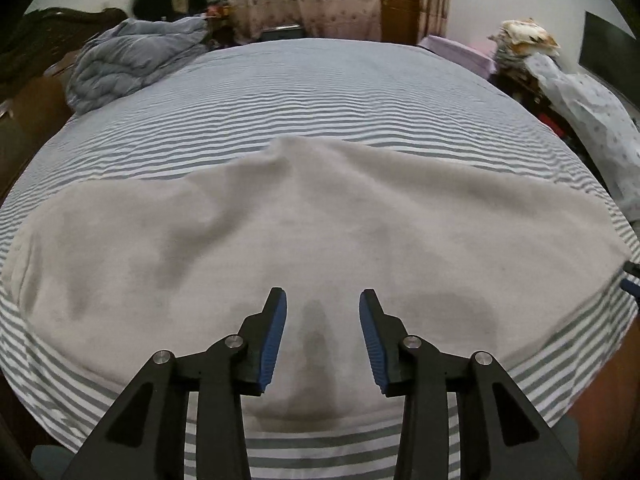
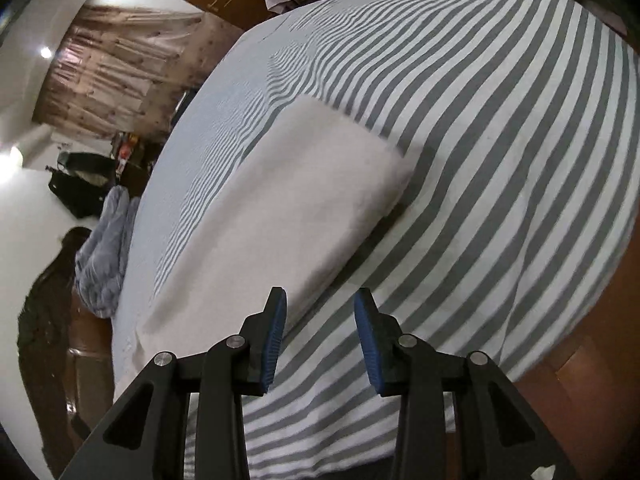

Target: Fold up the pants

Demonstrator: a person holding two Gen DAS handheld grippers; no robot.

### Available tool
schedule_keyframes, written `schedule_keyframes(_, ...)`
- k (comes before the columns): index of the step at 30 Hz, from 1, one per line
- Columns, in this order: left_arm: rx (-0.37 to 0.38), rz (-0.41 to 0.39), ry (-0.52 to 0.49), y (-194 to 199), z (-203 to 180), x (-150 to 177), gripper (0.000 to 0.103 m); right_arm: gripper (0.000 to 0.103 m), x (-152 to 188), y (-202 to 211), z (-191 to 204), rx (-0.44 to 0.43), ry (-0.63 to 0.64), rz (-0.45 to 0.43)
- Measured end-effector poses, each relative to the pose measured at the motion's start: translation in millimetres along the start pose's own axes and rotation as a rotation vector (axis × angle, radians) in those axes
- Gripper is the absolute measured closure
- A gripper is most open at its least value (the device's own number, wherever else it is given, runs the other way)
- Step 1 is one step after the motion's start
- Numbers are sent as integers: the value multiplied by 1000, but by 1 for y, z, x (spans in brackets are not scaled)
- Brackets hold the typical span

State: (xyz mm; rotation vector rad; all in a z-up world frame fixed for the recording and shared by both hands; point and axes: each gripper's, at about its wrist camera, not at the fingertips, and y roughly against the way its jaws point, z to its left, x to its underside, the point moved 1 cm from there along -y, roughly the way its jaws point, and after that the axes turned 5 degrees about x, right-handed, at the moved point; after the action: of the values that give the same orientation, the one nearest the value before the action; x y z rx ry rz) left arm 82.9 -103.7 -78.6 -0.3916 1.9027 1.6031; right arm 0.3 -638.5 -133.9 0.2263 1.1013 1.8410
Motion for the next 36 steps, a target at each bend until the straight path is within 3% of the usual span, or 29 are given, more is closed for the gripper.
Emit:
schedule_keyframes(9,44,43,-48,-19,-52,-4,63,60,11,-46,-5,-254,-5,71)
schedule_keyframes(14,66,67,-51,-33,-70,-11,63,58,4,-49,-20,-322,-56,-3)
schedule_keyframes(21,104,82,-84,-42,-99,-15,63,67,-30,-58,-38,-352,-157,-66)
schedule_keyframes(23,120,84,-100,-45,-110,-15,63,82,-36,-59,-35,-336,-145,-69)
schedule_keyframes(25,145,88,-119,-48,-121,-16,63,87,-39,-58,-32,-330,-135,-62)
schedule_keyframes(31,179,97,-167,-67,-139,-5,61,89,-45,-42,-11,-329,-92,-69)
schedule_keyframes(36,194,68,-191,-69,-140,-5,59,89,-48,-28,31,-329,-26,-73)
